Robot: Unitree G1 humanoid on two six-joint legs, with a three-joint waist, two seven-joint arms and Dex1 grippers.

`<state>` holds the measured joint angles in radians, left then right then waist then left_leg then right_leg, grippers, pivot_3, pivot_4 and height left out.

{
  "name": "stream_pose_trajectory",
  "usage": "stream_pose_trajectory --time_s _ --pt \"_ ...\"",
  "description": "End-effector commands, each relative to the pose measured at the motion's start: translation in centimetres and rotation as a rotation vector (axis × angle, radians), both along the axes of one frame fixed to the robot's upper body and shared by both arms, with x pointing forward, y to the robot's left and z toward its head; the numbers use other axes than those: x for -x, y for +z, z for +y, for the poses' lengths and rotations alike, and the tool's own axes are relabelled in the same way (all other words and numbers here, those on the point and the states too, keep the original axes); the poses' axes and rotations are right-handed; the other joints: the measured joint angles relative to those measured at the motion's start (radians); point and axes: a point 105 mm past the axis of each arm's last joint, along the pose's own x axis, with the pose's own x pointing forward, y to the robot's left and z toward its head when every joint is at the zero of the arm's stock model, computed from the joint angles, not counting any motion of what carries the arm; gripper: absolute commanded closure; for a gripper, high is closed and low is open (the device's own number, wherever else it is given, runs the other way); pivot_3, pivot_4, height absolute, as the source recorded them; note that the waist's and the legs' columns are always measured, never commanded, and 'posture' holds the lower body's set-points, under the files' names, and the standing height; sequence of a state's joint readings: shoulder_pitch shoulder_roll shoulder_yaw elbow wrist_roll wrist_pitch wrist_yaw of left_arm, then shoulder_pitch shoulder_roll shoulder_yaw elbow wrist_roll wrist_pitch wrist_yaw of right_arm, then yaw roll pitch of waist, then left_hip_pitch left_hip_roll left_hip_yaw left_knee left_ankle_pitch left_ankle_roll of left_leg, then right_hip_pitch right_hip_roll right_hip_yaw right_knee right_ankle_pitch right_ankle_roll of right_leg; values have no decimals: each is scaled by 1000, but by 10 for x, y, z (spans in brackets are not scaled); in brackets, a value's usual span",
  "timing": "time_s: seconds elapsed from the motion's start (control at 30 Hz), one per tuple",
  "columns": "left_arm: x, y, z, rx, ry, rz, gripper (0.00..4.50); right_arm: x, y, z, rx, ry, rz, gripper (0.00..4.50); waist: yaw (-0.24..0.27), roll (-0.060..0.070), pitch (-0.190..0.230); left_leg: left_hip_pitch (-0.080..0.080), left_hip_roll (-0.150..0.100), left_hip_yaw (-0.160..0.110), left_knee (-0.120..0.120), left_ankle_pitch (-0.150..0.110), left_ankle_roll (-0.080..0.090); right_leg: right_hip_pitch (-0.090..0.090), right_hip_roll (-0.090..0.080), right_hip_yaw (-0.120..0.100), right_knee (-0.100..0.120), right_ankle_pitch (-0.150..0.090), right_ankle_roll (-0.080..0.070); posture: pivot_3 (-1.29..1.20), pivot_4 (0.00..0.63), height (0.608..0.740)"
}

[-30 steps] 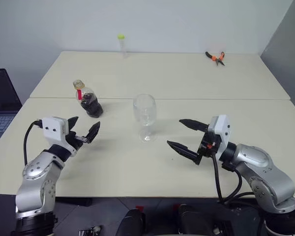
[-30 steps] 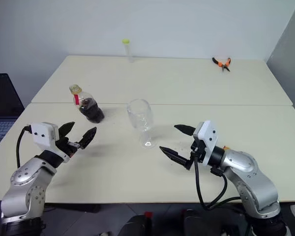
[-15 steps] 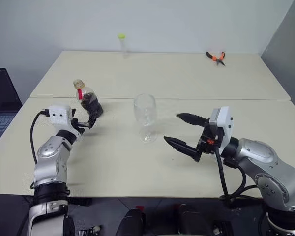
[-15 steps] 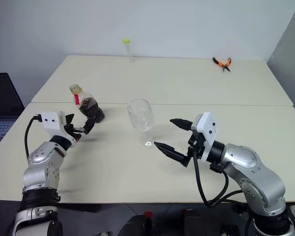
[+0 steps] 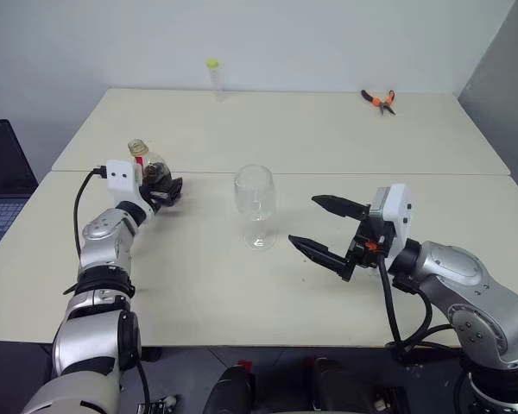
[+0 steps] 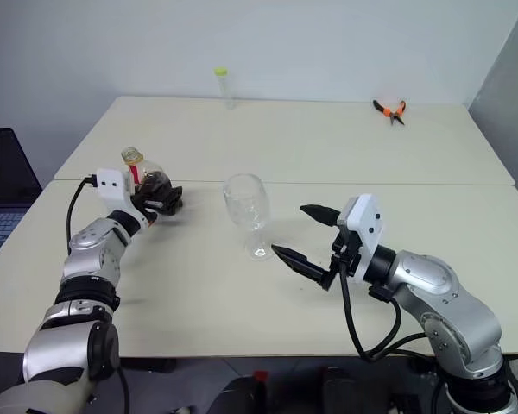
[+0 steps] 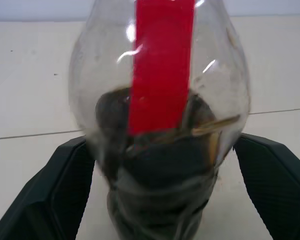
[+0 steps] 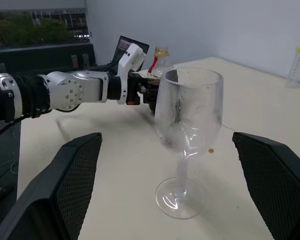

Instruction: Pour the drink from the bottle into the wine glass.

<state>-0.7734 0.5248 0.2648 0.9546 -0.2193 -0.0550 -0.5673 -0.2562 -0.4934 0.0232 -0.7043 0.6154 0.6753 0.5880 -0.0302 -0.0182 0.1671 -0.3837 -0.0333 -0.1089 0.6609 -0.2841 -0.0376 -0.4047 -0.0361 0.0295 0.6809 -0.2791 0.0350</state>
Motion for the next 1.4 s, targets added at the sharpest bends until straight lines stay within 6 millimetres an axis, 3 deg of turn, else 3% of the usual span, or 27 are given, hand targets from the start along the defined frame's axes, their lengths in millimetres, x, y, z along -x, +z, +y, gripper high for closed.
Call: stream_pose_trajectory --time_s 0.03,0.2,0.3,0.47,0.7,1.13,1.4 --pt "-5 18 -3 -25 -28 -60 565 11 19 2 -48 34 -91 0 0 0 0 0 0 0 0 0 0 0 0 0 0 0 0 0 150 740" --pt "-5 17 -3 -18 -35 -60 2176 25 27 4 -40 106 -108 0 -1 0 0 0 0 0 0 0 0 0 0 0 0 0 0 0 150 740" --pt "-5 17 -2 -17 -35 -61 2893 29 28 5 -15 135 -112 0 0 -1 0 0 -1 -1 0 0 0 0 0 0 0 0 0 0 150 740" --pt "-6 22 -3 -19 -42 -78 3460 26 31 5 2 145 -126 0 -1 -1 0 0 -1 -1 0 0 0 0 0 0 0 0 0 0 150 740" --pt "-7 47 -18 -35 -101 -166 3613 25 34 6 -7 141 -137 0 0 -5 2 -2 -1 -3 1 0 0 0 -1 -2 0 0 0 0 150 740" --pt "9 96 -67 -163 -224 -331 3702 19 29 -1 -21 58 -124 0 -1 -5 2 -2 -1 -3 1 0 0 -1 -2 -2 0 0 0 0 150 740" --pt "16 99 -93 -411 -298 -385 3709 11 15 -6 -14 -44 -82 0 1 -5 2 -2 -2 -3 1 0 0 -1 -2 -1 0 0 0 0 150 740"
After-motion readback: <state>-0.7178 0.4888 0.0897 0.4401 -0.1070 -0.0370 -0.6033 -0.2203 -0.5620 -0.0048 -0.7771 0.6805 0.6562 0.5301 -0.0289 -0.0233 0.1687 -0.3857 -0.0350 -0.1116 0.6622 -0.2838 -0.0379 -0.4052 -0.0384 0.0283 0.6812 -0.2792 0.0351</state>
